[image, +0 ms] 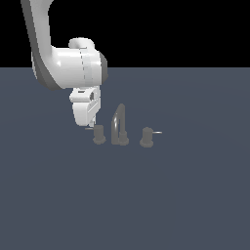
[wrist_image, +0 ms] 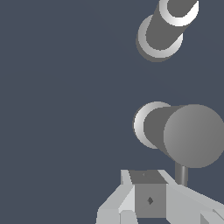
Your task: Turn on the faucet by rotating a designated handle.
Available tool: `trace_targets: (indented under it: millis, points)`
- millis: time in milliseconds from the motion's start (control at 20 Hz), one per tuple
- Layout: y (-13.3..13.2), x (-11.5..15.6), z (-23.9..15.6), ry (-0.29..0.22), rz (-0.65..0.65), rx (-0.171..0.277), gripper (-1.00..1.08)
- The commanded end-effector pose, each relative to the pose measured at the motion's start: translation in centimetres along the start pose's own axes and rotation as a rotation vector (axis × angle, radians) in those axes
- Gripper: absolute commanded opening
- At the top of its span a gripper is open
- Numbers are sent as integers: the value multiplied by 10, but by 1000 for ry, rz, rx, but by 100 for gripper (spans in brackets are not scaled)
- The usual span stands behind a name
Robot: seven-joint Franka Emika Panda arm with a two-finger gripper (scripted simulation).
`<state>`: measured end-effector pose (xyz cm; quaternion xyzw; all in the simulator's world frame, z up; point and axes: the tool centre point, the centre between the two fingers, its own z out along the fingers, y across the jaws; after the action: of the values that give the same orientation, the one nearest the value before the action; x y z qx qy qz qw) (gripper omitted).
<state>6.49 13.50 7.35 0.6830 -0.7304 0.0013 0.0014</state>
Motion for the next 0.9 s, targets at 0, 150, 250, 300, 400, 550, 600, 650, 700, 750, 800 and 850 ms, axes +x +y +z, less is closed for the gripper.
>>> trace_targets:
  millis: [0, 150, 250, 300, 400, 550, 600, 650, 700, 750, 800, 850]
  points:
    - [-6, 2, 5, -1, 25, 1, -100]
    - [-10, 3, 9, -3, 41, 0, -100]
    - [-11, 4, 10, -3, 45, 0, -100]
    - [-11, 4, 10, -3, 45, 0, -100]
    - [-11, 4, 10, -3, 45, 0, -100]
    - [-8, 2, 10, -3, 45, 0, -100]
    - [-5, 0, 10, -3, 45, 0, -100]
    - [-1, -2, 10, -3, 45, 0, -100]
    - [2, -4, 10, -3, 45, 0, -100]
    - [5, -6, 10, -3, 45, 0, -100]
    - [9, -9, 10, -3, 45, 0, -100]
    - [12, -10, 10, -4, 46, 0, -100]
